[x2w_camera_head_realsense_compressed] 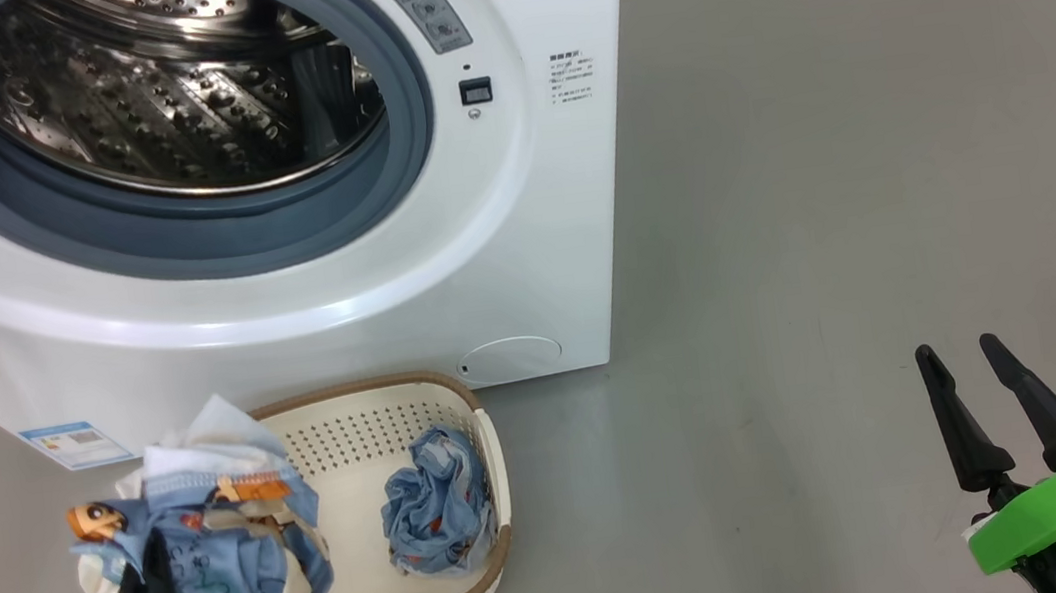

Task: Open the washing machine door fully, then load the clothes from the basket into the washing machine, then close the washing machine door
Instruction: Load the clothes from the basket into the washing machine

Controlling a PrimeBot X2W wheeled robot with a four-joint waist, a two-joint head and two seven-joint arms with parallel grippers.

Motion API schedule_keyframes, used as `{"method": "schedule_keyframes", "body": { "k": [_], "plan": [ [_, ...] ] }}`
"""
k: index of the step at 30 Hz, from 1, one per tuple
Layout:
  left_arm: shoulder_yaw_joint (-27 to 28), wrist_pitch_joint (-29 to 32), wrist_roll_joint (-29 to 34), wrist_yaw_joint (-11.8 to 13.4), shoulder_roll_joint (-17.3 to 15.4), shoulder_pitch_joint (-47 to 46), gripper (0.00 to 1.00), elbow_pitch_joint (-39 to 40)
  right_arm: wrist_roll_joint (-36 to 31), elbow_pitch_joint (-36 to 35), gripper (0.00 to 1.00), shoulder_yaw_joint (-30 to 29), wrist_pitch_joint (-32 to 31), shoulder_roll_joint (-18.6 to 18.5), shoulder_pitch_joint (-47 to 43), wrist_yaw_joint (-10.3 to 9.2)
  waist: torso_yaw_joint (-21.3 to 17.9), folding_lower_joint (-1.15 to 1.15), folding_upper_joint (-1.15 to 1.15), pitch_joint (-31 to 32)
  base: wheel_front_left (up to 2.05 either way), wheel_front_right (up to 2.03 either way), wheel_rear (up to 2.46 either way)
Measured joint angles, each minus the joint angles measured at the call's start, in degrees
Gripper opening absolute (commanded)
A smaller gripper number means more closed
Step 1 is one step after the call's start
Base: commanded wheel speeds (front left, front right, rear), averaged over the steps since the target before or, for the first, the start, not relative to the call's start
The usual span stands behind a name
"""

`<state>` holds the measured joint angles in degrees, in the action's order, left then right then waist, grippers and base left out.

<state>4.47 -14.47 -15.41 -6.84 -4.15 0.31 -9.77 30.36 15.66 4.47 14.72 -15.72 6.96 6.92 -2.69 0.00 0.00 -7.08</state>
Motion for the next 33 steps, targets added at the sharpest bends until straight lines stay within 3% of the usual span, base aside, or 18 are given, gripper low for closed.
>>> {"method": "schedule_keyframes", "body": {
  "k": [15, 25, 33],
  "plan": [
    [0.5, 0.0, -0.1, -0.2, 1.1, -4.5, 0.0, 1.0, 0.0, -1.0, 1.0, -0.3, 0.0, 1.3, 1.9, 0.0, 0.1, 0.0, 0.0, -4.4, 0.0, 0.0, 0.0],
    [1.3, -0.1, -0.5, -0.3, 1.0, -19.8, 0.0, -1.8, 0.0, -1.5, 1.0, -0.2, 0.0, 2.7, 5.3, 0.0, -0.5, 0.0, 0.0, -10.3, 0.0, 0.0, 0.0],
    [2.1, -0.2, 0.2, -0.2, -0.4, -35.0, 0.0, -8.9, 0.0, -2.0, 1.0, 0.9, 0.0, 3.6, 9.4, 0.0, -1.7, 0.0, 0.0, -15.2, 0.0, 0.0, 0.0]
  ]
}}
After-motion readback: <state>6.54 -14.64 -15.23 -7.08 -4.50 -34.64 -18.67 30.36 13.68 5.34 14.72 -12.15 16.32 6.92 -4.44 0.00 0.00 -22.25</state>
